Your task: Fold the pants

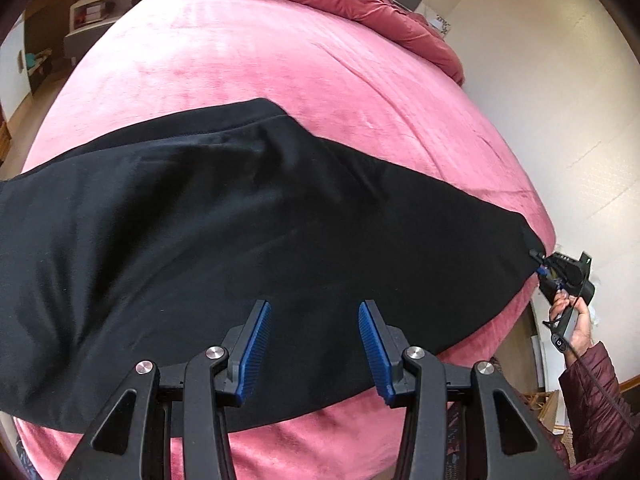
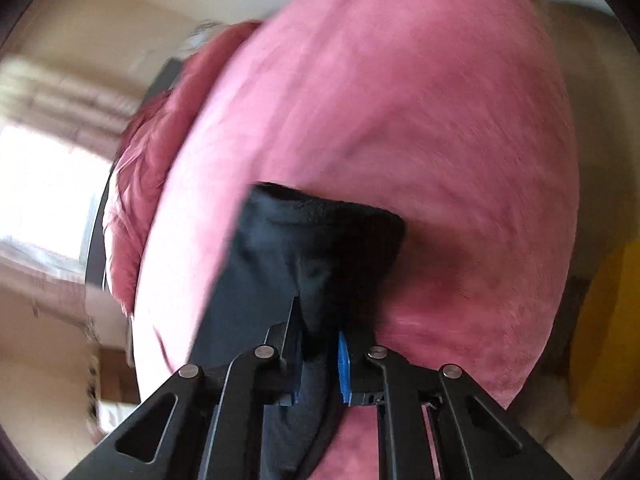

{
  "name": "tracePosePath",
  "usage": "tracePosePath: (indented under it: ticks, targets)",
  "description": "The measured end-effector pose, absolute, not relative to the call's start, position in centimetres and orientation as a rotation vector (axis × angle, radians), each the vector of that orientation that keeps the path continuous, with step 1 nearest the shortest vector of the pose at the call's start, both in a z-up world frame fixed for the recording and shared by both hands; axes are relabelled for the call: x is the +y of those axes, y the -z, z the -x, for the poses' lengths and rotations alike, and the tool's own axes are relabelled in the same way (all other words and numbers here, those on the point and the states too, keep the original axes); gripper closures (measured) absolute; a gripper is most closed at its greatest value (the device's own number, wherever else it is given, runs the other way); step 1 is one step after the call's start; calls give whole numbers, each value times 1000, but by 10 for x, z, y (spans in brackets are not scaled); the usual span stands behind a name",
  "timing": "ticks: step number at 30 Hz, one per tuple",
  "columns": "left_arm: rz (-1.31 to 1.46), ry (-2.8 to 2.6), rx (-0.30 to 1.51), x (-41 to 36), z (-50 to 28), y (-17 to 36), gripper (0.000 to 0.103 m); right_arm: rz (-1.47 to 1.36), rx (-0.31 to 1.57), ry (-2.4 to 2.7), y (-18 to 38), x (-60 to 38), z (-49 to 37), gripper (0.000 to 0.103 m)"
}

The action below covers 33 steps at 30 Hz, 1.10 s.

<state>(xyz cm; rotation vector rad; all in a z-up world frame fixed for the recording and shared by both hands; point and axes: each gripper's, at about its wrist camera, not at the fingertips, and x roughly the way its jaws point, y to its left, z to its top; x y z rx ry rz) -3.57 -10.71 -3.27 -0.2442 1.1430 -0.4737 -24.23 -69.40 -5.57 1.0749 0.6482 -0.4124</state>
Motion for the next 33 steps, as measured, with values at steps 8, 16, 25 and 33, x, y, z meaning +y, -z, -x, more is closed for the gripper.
tracePosePath:
  ticks: [8,16,25,33]
  targets:
    - [343,555,1165,-110,30,32,57,-774,641,112,-44,-617,210,89]
    - [421,646,1155,-114,27,25,58,-507,817,-127,-59,-482,163,89]
    - [551,700,1183,-122,16,28,56,-241,1068,-278,5,-356,137,89]
    - [754,722,1235,-130,1,40,41,-99,1097,-287,21,-326,137,85]
